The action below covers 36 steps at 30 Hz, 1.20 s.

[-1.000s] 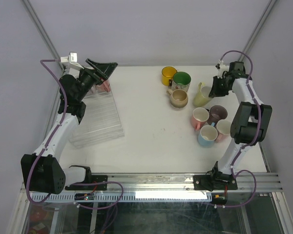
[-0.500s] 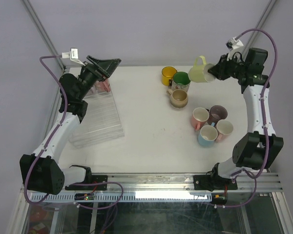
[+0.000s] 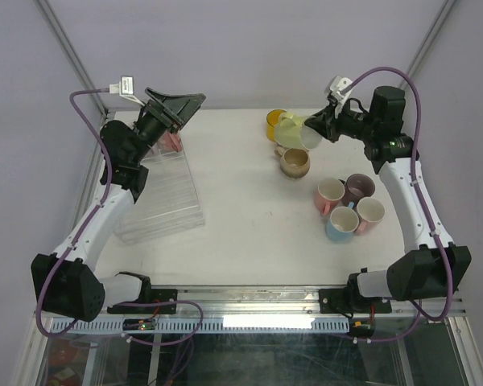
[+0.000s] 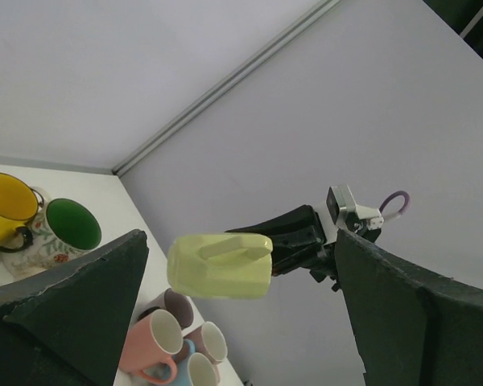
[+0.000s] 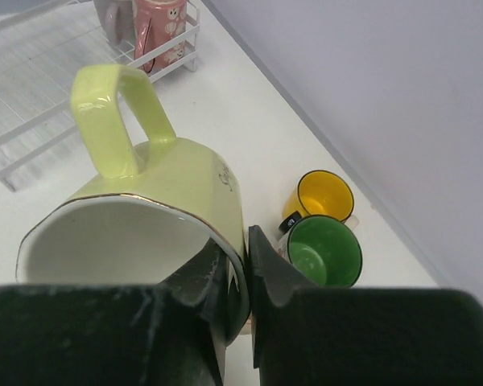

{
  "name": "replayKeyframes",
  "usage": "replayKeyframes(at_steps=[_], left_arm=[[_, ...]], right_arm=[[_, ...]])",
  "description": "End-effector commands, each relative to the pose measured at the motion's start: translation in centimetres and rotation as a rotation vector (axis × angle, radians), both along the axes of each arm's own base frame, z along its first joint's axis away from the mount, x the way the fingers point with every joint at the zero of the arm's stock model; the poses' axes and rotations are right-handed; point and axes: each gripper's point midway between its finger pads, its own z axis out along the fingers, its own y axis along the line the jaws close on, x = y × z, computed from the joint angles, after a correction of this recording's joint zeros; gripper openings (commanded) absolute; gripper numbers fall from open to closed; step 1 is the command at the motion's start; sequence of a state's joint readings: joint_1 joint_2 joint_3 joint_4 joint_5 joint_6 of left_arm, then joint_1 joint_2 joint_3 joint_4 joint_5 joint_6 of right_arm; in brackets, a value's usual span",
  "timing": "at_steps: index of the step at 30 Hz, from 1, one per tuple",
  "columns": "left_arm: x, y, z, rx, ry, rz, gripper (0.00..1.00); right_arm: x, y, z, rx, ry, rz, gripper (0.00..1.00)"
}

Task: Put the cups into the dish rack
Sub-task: Pick up the cup at the center of the board.

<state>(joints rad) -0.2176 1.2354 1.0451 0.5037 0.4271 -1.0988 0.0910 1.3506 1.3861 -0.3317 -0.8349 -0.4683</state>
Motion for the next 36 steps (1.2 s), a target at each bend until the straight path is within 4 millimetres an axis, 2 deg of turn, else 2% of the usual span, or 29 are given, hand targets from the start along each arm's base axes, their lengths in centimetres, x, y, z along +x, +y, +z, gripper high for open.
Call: replayKeyframes(at_steps=[1, 5, 14, 19, 21, 28, 31, 36], left_arm=[[-1.5, -1.4, 2.1, -0.057, -0.020, -0.075, 0.98], [-1.8, -3.2, 1.4, -0.069, 0.024, -0.140, 0.97], [-2.4, -7.1, -0.5, -0.046, 0.102, -0.303, 0.96], [-2.6, -9.2, -1.6, -0.033, 0.146, -0.395, 0.96], [-2.1, -10.2, -2.5, -0.022, 0.171, -0.427, 0.96], [-2.5, -12.7, -4.0, 0.001, 0.211, -0.526, 0.96], [-3.2, -13.6, -5.0, 0.006, 0.198, -0.576, 0.92], [-4.4, -14.8, -4.9, -0.025, 0.151, -0.683, 0.85]], right_arm=[[-0.9, 1.0, 6.0, -0.076, -0.369, 0.095, 0.00], [-0.9, 1.5, 6.8, -0.125, -0.471, 0.115, 0.00], [-0.7, 2.2, 10.1, -0.209, -0.777, 0.142, 0.00], [-1.1, 2.7, 11.3, -0.275, -0.936, 0.167, 0.00], [-1.5, 3.1, 11.4, -0.315, -1.009, 0.188, 0.00], [-2.5, 4.4, 11.9, -0.405, -1.200, 0.240, 0.00], [-2.8, 4.8, 12.2, -0.400, -1.230, 0.249, 0.00], [-3.6, 5.5, 11.8, -0.393, -1.244, 0.277, 0.00]])
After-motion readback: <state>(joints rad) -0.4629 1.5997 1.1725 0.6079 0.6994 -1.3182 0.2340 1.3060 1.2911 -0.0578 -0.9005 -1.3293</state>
